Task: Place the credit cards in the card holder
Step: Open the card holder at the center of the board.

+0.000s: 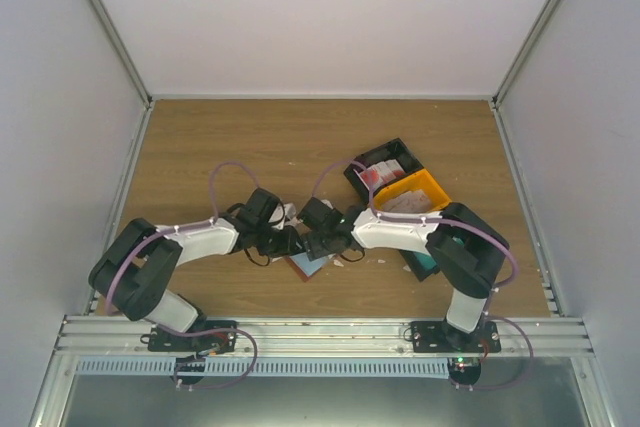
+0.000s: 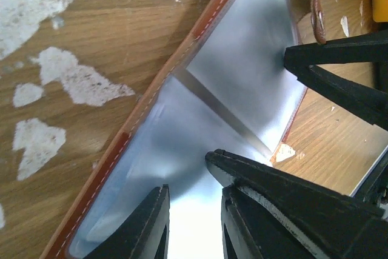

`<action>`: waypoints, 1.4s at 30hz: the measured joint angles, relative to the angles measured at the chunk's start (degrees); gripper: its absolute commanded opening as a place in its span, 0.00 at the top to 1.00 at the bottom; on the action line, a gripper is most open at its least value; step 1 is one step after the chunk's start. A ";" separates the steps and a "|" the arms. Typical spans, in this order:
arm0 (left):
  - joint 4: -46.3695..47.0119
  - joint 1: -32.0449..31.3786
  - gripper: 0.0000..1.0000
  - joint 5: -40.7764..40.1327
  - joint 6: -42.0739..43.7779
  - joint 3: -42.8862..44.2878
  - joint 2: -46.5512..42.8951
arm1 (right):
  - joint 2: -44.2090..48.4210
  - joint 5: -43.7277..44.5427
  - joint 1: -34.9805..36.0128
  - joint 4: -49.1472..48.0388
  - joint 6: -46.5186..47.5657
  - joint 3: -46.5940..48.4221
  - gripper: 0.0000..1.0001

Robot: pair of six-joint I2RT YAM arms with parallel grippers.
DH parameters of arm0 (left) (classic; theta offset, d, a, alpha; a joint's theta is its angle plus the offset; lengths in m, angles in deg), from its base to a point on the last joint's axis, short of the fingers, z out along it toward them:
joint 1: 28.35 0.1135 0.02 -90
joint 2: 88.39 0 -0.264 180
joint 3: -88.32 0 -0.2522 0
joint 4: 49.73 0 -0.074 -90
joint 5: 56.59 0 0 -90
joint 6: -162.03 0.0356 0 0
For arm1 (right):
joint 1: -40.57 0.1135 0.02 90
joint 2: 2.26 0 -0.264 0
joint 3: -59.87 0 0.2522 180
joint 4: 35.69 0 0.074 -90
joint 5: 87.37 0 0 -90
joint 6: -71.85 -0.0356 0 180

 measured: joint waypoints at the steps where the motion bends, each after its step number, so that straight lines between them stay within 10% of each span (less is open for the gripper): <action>1: 0.13 0.13 0.74 -0.04 0.02 -0.42 -0.28 | -0.26 0.52 0.44 0.13 0.26 0.11 0.18; 23: -1.95 3.43 0.49 -0.13 -7.28 -14.43 -18.78 | -0.98 6.38 3.21 -2.43 -8.61 -1.29 0.21; 42: 1.79 4.81 0.79 6.03 -9.31 -7.26 -3.82 | 2.82 -3.45 -2.16 -5.90 -5.31 -4.33 0.26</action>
